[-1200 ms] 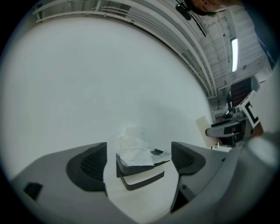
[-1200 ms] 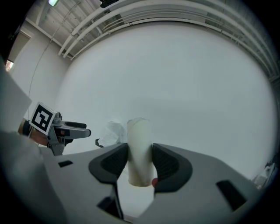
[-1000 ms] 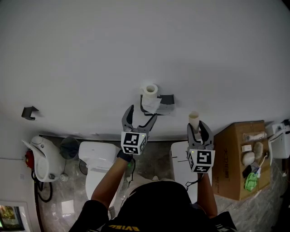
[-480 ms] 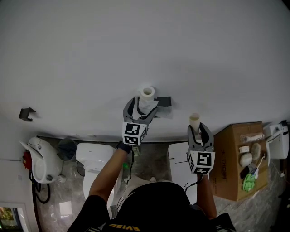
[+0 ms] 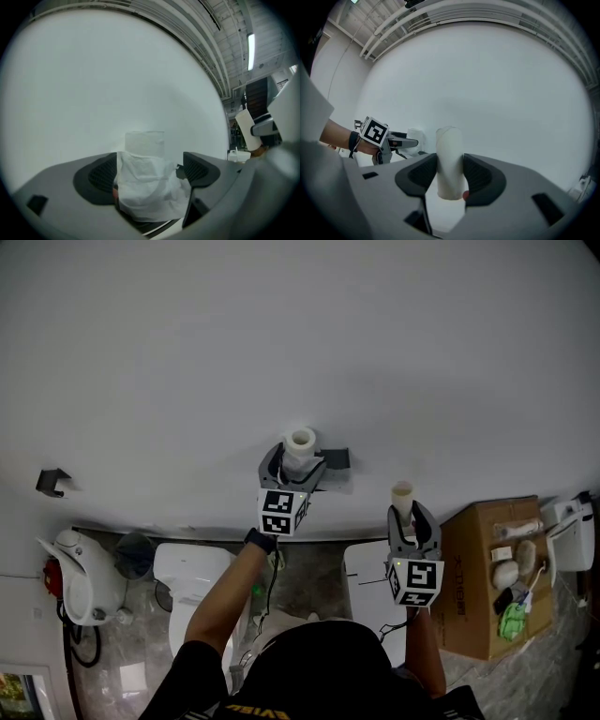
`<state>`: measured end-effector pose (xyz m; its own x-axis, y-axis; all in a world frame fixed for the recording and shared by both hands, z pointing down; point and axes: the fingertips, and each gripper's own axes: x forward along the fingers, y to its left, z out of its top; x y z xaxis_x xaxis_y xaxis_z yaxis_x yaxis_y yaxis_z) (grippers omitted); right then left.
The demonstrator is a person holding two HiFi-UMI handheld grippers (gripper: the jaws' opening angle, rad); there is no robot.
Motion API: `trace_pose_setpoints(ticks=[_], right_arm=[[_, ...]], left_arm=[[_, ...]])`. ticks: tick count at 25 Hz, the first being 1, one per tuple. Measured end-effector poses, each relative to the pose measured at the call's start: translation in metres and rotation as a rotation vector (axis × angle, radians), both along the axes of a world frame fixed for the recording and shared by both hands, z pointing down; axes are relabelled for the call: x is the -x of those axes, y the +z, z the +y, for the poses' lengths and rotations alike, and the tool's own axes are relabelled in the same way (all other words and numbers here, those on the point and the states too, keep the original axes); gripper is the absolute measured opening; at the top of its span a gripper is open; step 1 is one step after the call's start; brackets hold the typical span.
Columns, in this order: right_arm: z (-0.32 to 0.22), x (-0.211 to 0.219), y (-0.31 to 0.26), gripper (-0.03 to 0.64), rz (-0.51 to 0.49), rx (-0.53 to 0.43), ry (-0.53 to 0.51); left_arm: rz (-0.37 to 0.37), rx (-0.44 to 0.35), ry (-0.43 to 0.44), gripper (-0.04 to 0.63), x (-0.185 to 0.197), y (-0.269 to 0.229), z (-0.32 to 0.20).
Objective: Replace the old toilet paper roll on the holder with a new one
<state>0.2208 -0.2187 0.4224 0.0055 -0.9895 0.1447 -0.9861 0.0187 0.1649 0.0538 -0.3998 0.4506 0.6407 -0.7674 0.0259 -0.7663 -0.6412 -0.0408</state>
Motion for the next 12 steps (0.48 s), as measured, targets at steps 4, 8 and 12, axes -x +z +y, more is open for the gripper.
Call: trace_pose_setpoints(ticks=[4,8,12], right_arm=[[0.0004,-0.0005,-0.0032,0.178,-0.002,-0.007,0.001],[0.0045,-0.0001,-0.0023,0.179,-0.007,-0.006,0.002],[0.0050,-0.0002,-0.0026,0.178,-0.008,-0.007,0.007]], left_arm=[[-0.029,0.006,-0.010,0.448,-0.0013,0.0036,-0.0029],[-0.077,-0.003,-0.061,0.268,0.0055,0.0073,-0.0085],[-0.090,-0.011,-0.046,0.267,0.0058,0.0063,-0.0069]])
